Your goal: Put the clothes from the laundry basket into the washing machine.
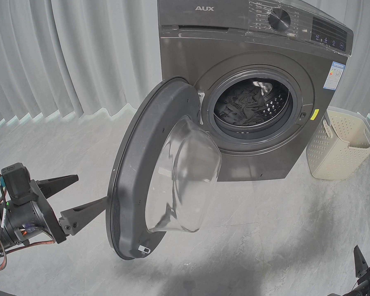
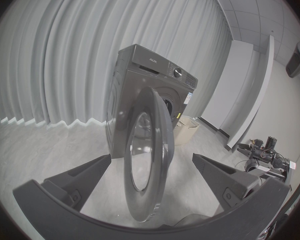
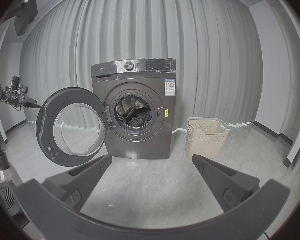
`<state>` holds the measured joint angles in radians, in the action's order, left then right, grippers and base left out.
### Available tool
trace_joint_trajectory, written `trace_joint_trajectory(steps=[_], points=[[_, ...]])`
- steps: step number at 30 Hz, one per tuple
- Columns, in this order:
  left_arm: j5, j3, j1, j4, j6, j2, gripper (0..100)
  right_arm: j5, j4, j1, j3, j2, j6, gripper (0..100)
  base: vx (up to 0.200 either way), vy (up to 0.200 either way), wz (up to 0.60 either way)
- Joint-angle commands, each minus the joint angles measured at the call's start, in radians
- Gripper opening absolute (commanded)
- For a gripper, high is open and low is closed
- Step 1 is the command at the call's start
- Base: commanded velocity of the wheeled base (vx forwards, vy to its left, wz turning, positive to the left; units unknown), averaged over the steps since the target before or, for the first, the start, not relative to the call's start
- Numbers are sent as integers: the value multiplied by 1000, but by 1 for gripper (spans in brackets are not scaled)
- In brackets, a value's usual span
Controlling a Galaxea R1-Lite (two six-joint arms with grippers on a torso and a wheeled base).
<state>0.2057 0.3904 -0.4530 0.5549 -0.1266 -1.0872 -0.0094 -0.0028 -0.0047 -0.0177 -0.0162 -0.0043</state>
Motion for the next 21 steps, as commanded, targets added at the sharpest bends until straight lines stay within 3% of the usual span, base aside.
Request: trace_joint_trajectory(steps=[1, 6, 11, 16, 21], points=[[0, -16, 63, -4, 5, 53, 100, 0, 0, 0, 18, 12, 0, 100, 0, 0, 0], [-5, -36, 132, 8, 53, -23, 100, 0, 0, 0, 18, 10, 0, 100, 0, 0, 0], [-5, -33, 160, 16, 65, -88, 100, 0, 0, 0, 18, 12, 0, 100, 0, 0, 0], [-3, -36, 116, 14, 93, -141, 100, 0, 0, 0, 18, 12, 0, 100, 0, 0, 0], [-19, -13, 46, 16, 88, -178, 100, 0, 0, 0, 18, 12, 0, 100, 0, 0, 0]])
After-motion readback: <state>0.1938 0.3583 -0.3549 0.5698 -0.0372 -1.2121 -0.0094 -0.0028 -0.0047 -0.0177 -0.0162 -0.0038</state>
